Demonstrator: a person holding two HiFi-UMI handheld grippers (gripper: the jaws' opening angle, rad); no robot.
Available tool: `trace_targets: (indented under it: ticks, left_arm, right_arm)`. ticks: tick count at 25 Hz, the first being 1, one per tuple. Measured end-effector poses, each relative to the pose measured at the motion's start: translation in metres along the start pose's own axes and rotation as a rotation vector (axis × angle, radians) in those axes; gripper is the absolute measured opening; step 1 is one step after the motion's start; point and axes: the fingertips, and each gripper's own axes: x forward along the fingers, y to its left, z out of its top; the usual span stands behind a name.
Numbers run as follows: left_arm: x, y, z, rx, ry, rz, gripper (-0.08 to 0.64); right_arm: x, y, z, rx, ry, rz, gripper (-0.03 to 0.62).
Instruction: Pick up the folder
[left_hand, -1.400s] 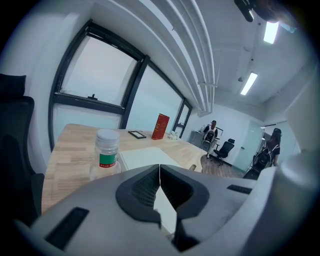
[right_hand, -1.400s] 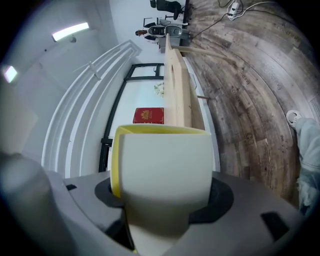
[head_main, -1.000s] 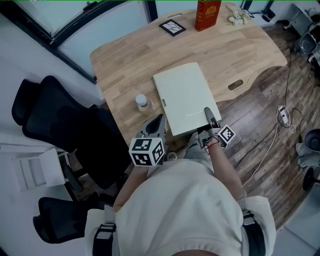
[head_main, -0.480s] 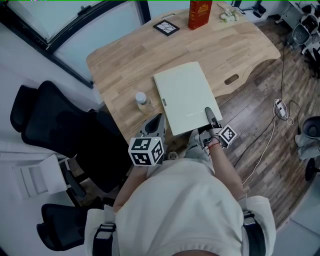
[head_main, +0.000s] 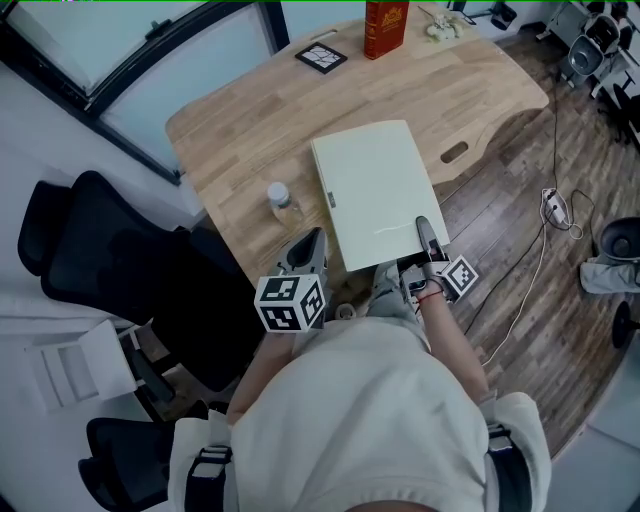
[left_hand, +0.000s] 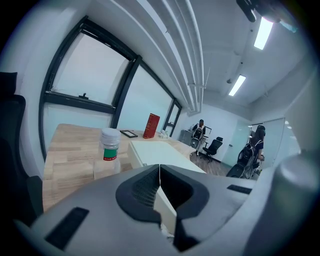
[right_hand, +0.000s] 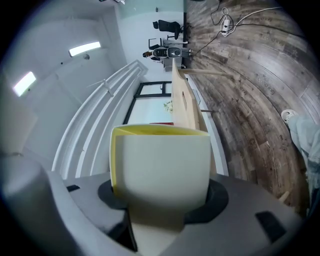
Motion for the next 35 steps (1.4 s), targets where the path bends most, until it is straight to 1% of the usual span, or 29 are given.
trace_targets:
  ticks: [13,22,29,35]
  left_arm:
    - [-0.007,0.012,0.004,-0.011,-0.018,0.016,0.021]
    - [-0.013,0.013,0.006,-0.012,-0.032,0.02,0.021]
    - [-0.021,0.01,0.006,-0.024,-0.041,0.024,0.021]
    - [-0.026,0.007,0.002,-0.029,-0.049,0.022,0.021]
  right_arm:
    - [-0.02,0.054,-0.001,-0.018,-0.038,0.076,0.279]
    - [-0.042,0.083,-0.001,-0.017,-0.072,0.103,0.279]
    - [-0.06,0.112,-0.003,-0.039,-0.076,0.139,0.279]
    - [-0.076,0.125,-0.004,-0.044,-0.08,0.164,0.279]
